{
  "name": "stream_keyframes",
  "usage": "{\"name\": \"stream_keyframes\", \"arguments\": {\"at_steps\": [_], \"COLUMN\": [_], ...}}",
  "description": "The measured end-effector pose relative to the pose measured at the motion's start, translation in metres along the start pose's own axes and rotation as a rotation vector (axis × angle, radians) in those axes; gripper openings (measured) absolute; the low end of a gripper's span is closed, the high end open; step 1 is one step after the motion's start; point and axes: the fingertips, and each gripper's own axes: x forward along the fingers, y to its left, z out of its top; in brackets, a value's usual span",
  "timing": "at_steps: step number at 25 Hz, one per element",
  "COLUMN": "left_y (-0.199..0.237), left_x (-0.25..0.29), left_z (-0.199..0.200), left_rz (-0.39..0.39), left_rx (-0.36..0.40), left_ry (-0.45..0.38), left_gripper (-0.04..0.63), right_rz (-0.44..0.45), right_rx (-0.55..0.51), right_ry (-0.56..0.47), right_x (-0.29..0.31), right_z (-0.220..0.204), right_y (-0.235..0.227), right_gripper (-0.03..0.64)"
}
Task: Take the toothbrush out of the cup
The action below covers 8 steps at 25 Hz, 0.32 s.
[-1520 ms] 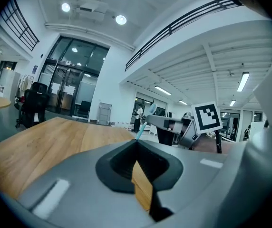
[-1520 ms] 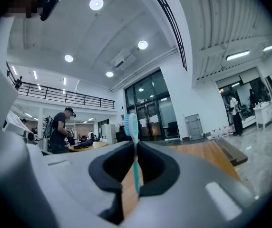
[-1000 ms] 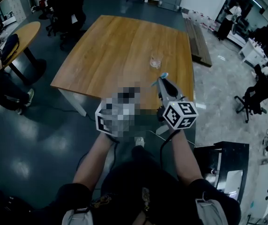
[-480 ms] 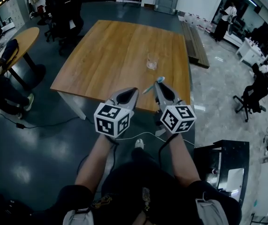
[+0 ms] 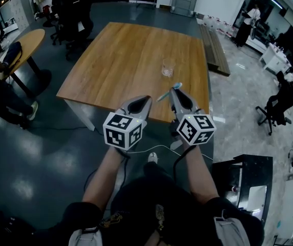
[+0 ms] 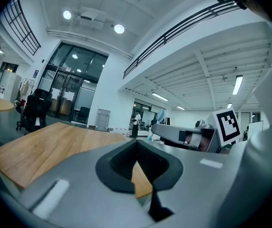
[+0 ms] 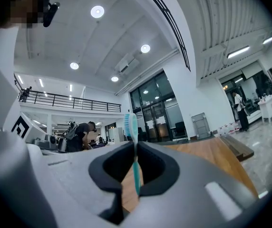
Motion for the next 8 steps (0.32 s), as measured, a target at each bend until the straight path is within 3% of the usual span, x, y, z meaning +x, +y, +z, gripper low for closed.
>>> {"name": "stream_keyframes", "arguments": {"at_steps": [8], "left_y": [0.0019], "left_x": [-0.0047], "left_z": [0.002], "left_rz": [0.002], "left_rx": [0.005], "left_ry": [-0.005], "left_gripper": [0.007], "right_rz": [0.002], "right_rx": [0.0], "right_ry": [-0.014], "right_x": [0.0014], "right_z": [0.0038], "right_y": [0.0033], "right_gripper": [0.027]}}
